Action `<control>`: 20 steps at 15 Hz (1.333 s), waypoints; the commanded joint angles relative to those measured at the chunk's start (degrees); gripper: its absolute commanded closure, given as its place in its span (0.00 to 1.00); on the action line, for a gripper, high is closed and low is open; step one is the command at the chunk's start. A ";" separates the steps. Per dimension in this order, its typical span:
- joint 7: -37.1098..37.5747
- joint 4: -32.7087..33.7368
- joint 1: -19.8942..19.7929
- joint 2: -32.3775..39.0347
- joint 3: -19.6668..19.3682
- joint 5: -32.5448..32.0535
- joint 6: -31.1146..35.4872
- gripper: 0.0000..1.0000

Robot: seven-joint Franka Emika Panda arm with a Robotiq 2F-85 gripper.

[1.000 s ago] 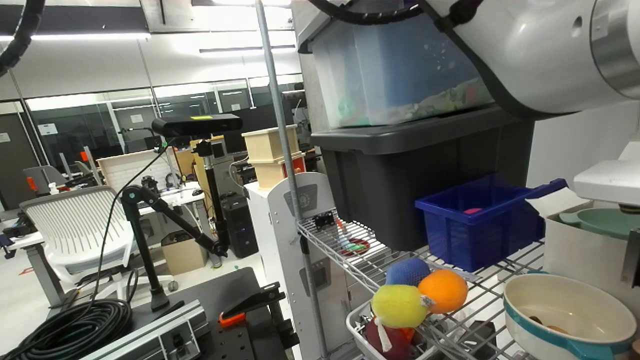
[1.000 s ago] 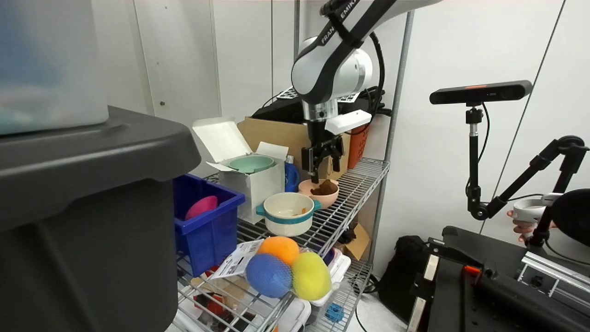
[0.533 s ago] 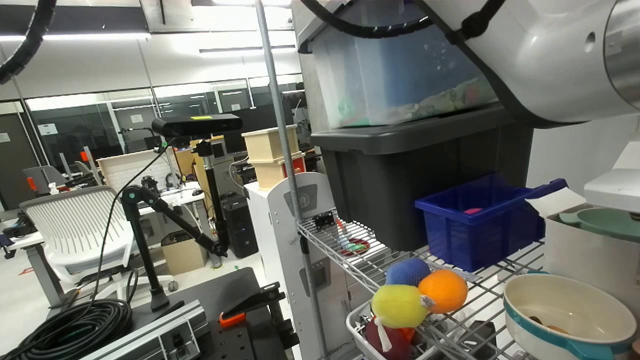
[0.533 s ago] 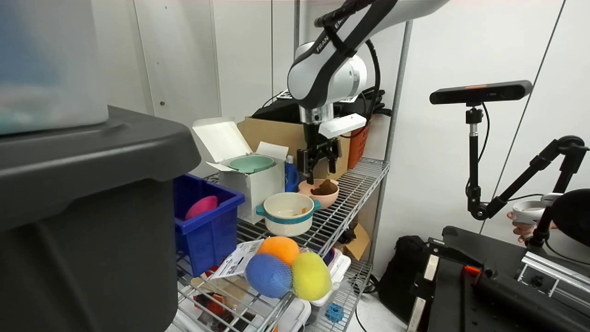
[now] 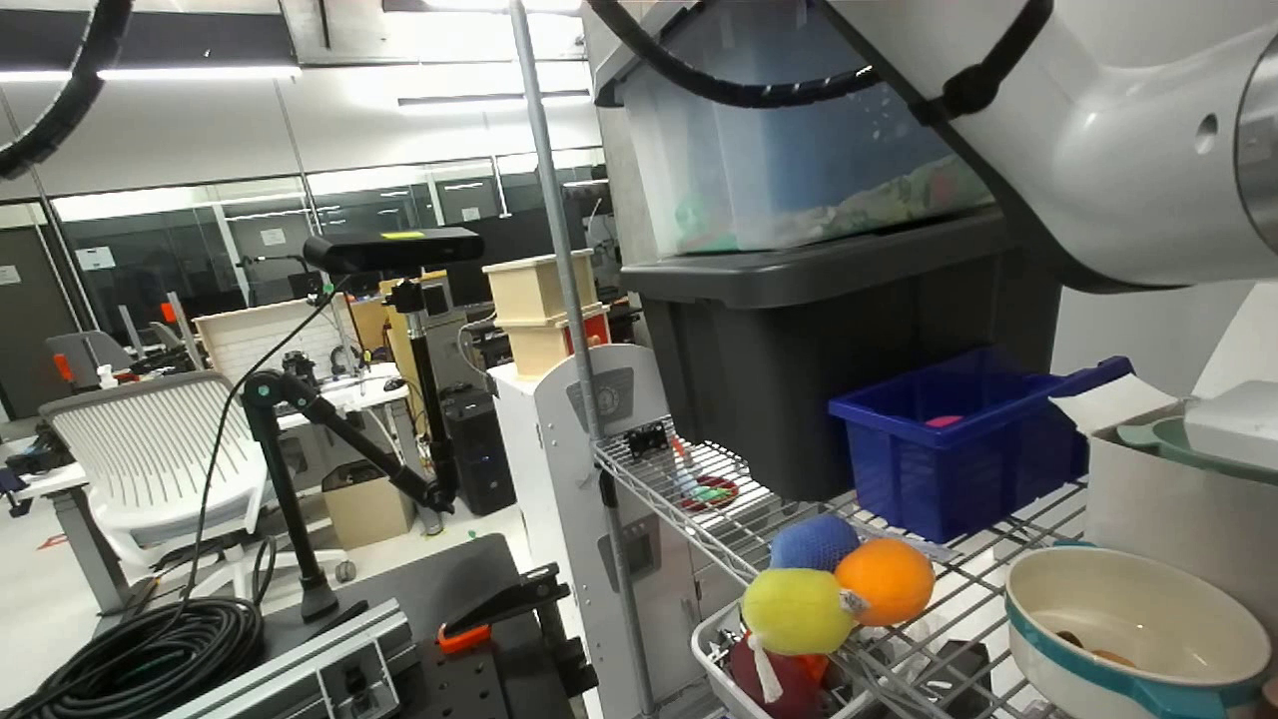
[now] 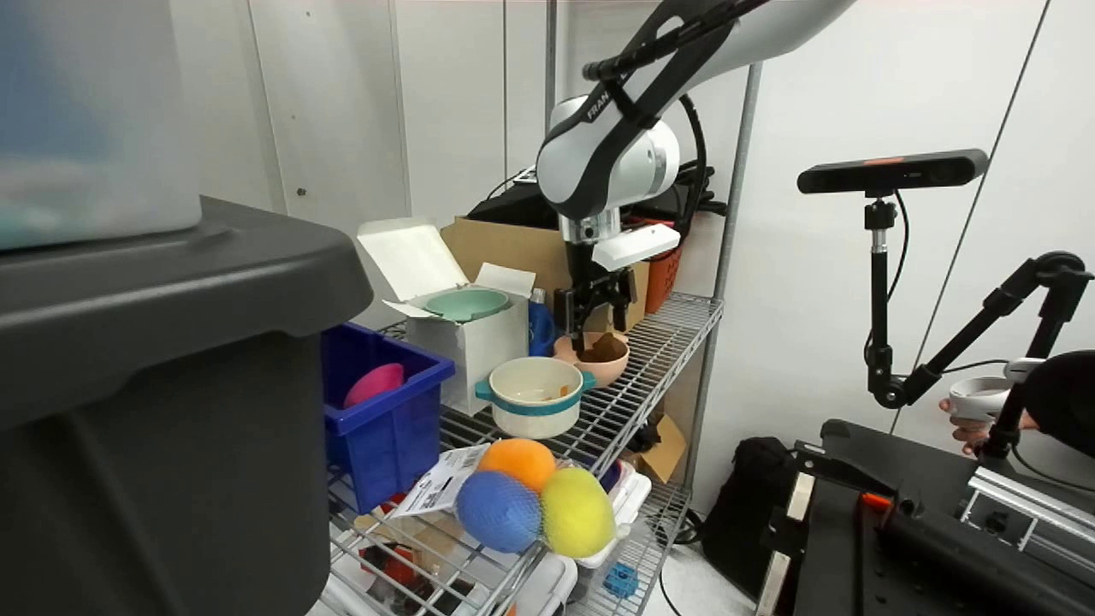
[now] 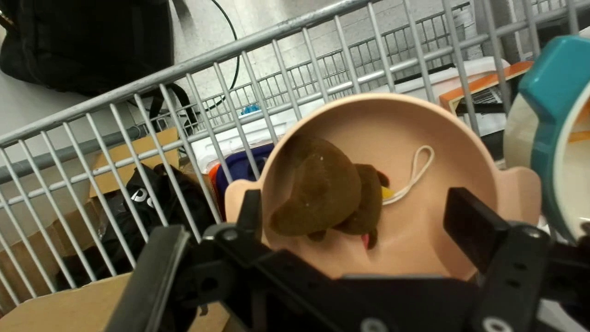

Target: Move the brown doll from the beige bowl to the light-green bowl

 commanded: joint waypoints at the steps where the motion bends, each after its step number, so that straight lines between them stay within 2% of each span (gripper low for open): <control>1: 0.23 2.63 -0.78 1.89 0.66 1.14 -0.28 0.00; 4: 0.40 3.07 -0.86 2.44 0.66 1.18 -0.34 0.01; 6: 0.50 3.21 -0.89 2.64 0.64 1.17 -0.38 0.08; 8: 0.50 3.18 -0.91 2.70 0.63 1.14 -0.33 0.30; 16: 0.40 2.74 -1.03 2.51 0.64 1.13 -0.17 0.91; 18: 0.34 2.32 -1.00 2.08 0.71 1.16 -0.04 1.00; 20: 0.19 1.41 -0.83 1.08 0.87 1.18 0.31 0.97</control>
